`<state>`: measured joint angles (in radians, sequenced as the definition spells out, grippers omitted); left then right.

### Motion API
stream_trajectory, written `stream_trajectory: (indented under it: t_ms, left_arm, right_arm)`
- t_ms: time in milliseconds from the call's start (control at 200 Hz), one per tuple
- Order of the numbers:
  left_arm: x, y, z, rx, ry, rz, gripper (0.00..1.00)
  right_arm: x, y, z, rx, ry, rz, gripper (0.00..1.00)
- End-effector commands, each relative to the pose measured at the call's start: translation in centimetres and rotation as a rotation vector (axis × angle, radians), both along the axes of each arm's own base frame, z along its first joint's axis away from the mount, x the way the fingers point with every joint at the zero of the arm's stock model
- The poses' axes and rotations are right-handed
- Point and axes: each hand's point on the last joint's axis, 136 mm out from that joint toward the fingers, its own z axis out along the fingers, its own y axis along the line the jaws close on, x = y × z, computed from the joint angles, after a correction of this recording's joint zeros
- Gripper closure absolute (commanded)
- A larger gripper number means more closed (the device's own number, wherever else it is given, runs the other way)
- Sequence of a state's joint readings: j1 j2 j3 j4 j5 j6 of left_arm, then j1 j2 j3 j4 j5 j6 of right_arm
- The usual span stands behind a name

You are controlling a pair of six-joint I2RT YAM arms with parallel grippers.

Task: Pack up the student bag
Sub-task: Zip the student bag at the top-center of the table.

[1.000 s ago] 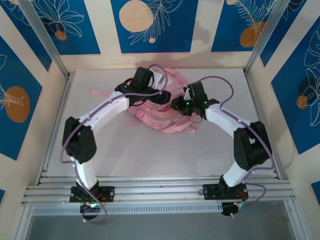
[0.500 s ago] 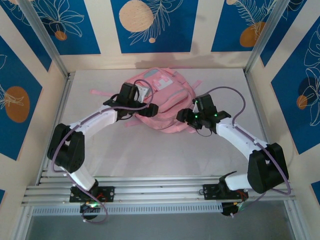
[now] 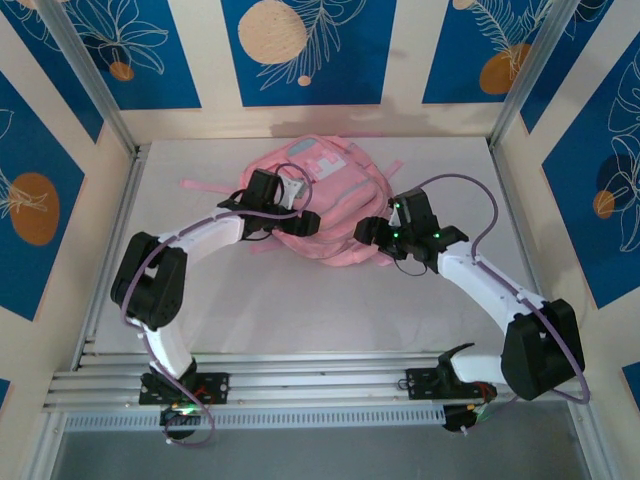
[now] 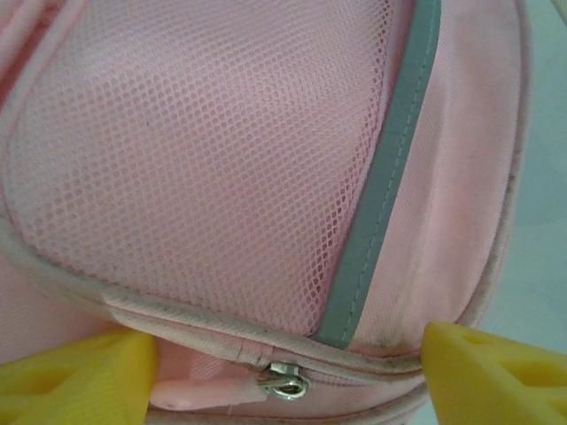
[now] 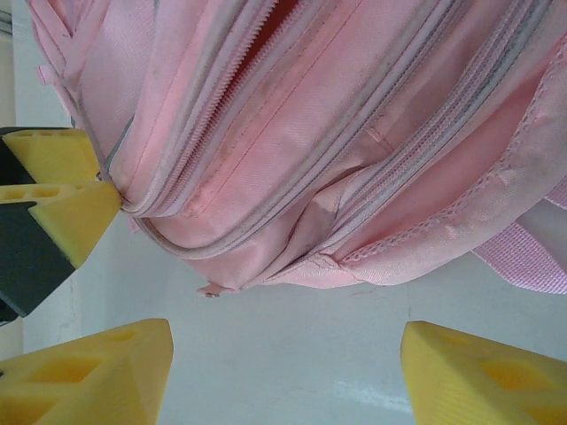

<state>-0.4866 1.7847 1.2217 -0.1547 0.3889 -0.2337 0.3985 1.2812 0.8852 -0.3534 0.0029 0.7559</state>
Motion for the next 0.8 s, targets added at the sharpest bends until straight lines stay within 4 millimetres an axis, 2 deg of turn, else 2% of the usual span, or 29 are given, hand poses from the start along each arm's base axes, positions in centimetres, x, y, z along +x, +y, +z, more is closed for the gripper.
stream_trajectory:
  t_ms: [0,170,345,430,525,610,680,760,795]
  left_arm:
    - [-1.8,-0.6,1.1,-0.070,0.059,-0.024,0.28]
    - [-3.1,0.2,-0.3,0.029,0.075,-0.020,0.37]
    - [-2.4,0.7,-1.2,0.092,0.050,-0.012,0.61]
    - [-2.4,0.8,-1.4,0.114,0.049,-0.018,0.67]
    - [-2.8,0.8,-1.7,0.134,0.052,-0.027,0.83]
    - [-3.5,0.7,-1.8,0.166,0.053,-0.045,0.95]
    - [-4.4,0.4,-1.9,0.206,0.048,-0.074,1.00]
    - [-5.9,-0.4,-1.9,0.228,0.049,-0.116,1.00]
    - [-6.4,-0.8,-1.7,0.229,0.051,-0.131,1.00]
  right_arm:
    - [-0.4,-0.4,0.0,-0.014,-0.008,-0.015,0.30]
    - [-0.4,-0.3,-0.3,-0.007,-0.001,-0.018,0.30]
    - [-0.4,-0.2,-0.3,-0.006,0.001,-0.014,0.30]
    - [-0.4,-0.4,-0.4,-0.010,0.002,-0.015,0.30]
    - [-0.2,-0.5,-0.7,-0.019,0.001,-0.023,0.30]
    - [0.0,-0.5,-1.8,-0.022,0.027,-0.036,0.30]
    - [0.4,-0.1,-2.8,-0.010,0.047,-0.046,0.31]
    - [1.0,0.5,-4.3,0.000,0.063,-0.061,0.33]
    - [1.3,0.7,-4.9,0.005,0.069,-0.070,0.38]
